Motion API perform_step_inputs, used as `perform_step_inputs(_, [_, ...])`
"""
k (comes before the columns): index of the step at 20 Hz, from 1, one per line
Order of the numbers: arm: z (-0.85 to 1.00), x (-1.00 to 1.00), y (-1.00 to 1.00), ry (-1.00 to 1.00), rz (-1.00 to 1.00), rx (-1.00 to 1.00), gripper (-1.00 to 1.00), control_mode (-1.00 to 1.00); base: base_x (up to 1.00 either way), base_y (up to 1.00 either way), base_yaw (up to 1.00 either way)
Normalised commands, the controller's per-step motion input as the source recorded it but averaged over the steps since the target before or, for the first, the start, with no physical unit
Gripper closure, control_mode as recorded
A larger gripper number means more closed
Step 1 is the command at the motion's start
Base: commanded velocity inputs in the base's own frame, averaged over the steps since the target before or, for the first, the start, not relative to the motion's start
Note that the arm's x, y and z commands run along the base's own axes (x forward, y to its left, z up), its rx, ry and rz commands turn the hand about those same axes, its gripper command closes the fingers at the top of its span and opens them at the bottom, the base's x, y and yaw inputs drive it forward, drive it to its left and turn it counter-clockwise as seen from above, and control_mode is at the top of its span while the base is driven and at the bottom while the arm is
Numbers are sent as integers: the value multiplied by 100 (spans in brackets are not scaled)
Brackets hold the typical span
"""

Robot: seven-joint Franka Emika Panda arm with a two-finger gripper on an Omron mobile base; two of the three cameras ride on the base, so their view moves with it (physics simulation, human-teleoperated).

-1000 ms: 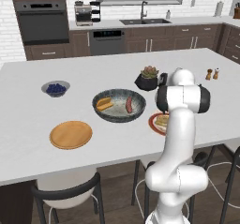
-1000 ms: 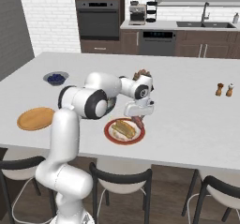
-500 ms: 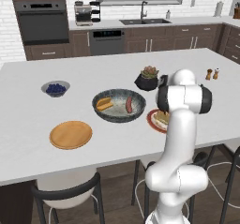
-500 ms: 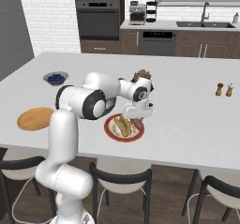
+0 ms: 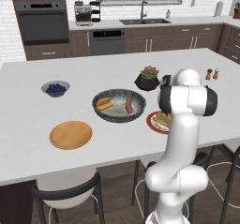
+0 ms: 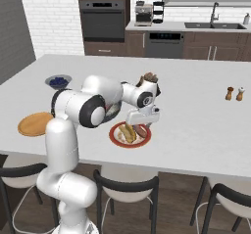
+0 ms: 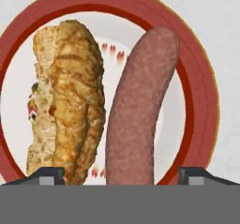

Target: Place one bun and one sausage from the bowl on each plate.

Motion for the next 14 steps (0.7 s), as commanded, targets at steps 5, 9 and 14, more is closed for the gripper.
perform_step_inputs(5, [99, 5, 21, 14, -5, -24, -100, -100, 0, 0, 0])
perform_step_inputs(9, [60, 1, 62, 14, -27, -18, -100, -100, 0, 0, 0])
perform_step_inputs(14, [31, -1, 100, -3, -43, -12, -100, -100, 0, 0, 0])
